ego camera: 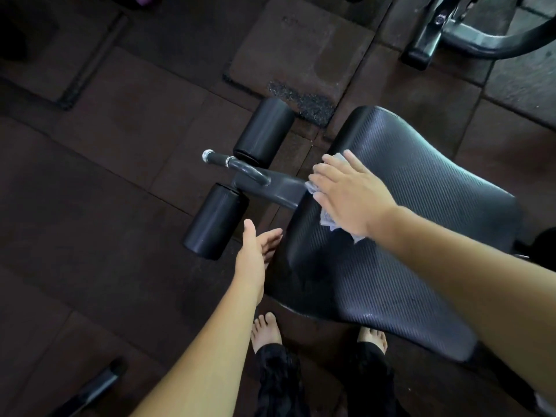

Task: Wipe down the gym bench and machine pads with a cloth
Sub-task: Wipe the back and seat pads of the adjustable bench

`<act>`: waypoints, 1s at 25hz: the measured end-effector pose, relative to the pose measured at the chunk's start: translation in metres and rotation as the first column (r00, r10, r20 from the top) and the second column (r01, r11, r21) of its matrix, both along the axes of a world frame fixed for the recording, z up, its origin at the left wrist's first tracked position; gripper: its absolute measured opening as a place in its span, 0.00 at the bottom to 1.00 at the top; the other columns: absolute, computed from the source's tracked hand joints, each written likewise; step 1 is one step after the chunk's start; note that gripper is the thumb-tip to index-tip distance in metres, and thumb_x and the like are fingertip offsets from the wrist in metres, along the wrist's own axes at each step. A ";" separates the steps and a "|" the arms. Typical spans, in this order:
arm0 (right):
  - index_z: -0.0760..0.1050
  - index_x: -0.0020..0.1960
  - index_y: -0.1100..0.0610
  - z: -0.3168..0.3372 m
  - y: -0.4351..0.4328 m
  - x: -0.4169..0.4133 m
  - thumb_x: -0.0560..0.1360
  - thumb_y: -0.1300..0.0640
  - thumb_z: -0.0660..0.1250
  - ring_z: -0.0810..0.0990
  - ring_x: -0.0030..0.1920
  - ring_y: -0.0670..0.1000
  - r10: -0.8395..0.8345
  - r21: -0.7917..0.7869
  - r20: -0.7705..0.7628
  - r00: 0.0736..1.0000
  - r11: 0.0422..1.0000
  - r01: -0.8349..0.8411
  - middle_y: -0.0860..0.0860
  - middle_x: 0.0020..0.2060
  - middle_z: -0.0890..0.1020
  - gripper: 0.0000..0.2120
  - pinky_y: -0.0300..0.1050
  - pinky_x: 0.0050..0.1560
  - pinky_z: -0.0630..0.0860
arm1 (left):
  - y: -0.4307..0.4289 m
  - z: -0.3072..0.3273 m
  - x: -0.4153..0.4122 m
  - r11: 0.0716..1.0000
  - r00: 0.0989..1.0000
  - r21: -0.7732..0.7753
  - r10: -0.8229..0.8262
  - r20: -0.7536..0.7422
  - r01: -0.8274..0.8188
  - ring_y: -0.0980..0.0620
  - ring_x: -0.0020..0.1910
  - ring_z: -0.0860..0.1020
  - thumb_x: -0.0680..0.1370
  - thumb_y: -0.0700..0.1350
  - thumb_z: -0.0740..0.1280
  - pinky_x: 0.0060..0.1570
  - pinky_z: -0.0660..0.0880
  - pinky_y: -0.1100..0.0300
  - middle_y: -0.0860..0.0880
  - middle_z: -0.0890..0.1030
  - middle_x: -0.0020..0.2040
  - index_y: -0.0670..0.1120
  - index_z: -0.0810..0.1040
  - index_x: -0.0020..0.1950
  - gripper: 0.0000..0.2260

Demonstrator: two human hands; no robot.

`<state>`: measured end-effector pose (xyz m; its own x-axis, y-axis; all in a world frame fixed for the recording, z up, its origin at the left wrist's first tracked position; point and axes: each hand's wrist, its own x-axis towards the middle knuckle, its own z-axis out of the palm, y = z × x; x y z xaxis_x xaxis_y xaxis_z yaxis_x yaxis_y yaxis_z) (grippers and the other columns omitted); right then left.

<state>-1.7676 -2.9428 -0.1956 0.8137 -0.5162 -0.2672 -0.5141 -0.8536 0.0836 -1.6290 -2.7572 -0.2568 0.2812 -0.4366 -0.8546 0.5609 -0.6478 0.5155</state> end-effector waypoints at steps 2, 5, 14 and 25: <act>0.80 0.64 0.56 -0.002 0.038 0.014 0.80 0.44 0.57 0.70 0.70 0.63 -0.008 -0.020 -0.021 1.000 1.000 0.008 0.56 0.62 0.79 0.22 0.62 0.75 0.59 | 0.005 -0.002 -0.001 1.000 1.000 -0.004 0.019 -0.001 -0.019 0.58 0.53 0.78 0.83 0.68 0.41 0.47 0.70 0.63 0.54 0.84 0.55 0.48 0.83 0.66 0.37; 0.81 0.63 0.59 0.002 0.154 0.017 0.80 0.45 0.58 0.73 0.65 0.62 0.261 0.201 0.008 0.965 0.945 -0.257 0.57 0.58 0.81 0.22 0.62 0.72 0.63 | 0.008 -0.001 0.005 0.995 0.994 0.003 0.100 -0.044 -0.100 0.47 0.59 0.83 0.82 0.71 0.45 0.59 0.77 0.53 0.48 0.87 0.55 0.48 0.86 0.60 0.38; 0.81 0.64 0.55 -0.012 0.089 0.027 0.81 0.39 0.57 0.70 0.68 0.62 0.095 -0.008 -0.102 0.990 0.995 -0.096 0.54 0.59 0.81 0.26 0.62 0.73 0.60 | 0.007 0.010 0.003 0.999 0.997 -0.010 0.034 -0.074 -0.035 0.50 0.59 0.79 0.82 0.71 0.43 0.65 0.69 0.53 0.51 0.85 0.56 0.49 0.84 0.64 0.38; 0.59 0.81 0.63 -0.025 0.071 -0.066 0.82 0.45 0.54 0.55 0.82 0.63 -0.483 0.101 0.252 0.838 0.875 0.474 0.61 0.81 0.58 0.33 0.63 0.80 0.55 | -0.014 0.030 -0.028 0.885 0.807 0.050 -0.444 0.390 0.463 0.51 0.77 0.66 0.85 0.62 0.52 0.77 0.59 0.51 0.55 0.70 0.78 0.59 0.70 0.77 0.23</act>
